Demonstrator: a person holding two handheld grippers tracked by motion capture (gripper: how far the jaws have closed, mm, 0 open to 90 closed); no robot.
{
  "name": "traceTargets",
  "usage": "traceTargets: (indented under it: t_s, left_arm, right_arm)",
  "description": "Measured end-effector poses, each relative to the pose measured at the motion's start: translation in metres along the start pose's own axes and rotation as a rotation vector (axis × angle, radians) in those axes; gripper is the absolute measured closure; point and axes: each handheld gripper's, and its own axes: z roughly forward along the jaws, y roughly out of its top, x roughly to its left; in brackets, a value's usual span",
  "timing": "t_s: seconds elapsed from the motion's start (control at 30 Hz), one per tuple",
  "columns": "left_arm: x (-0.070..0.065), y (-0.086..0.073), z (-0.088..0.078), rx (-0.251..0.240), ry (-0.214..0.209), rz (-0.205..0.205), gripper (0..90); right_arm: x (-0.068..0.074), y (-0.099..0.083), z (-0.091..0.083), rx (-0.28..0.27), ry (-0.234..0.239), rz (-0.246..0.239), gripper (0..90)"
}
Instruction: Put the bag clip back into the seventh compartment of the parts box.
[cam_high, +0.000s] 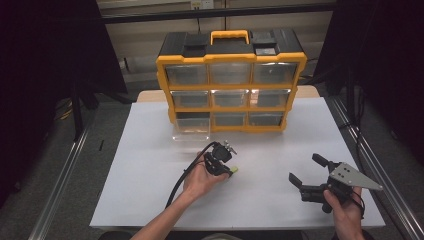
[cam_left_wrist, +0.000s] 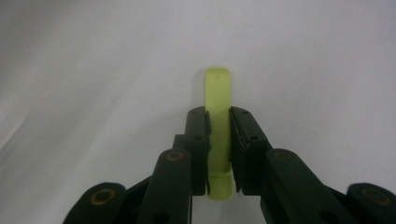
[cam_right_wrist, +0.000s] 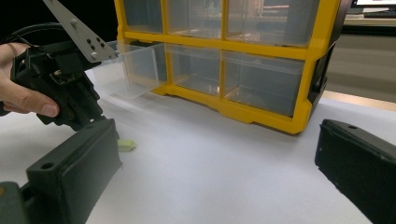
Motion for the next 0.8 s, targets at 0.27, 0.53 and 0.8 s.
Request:
traceTargets:
  t_s: [0.27,0.53,0.8]
  left_arm:
    - [0.000,-0.003,-0.001,-0.022,0.002,0.003,78.4]
    - [0.003,-0.008,-0.004,-0.059,-0.032,-0.006,78.5]
    - [0.004,-0.010,-0.017,-0.147,-0.056,0.030,78.5]
  right_arm:
    - [-0.001,0.000,0.000,-0.002,0.001,-0.004,0.0]
    - [-0.002,-0.001,-0.002,-0.004,-0.006,0.003,0.0]
    - [-0.002,-0.001,-0.003,-0.004,-0.011,0.004,0.0]
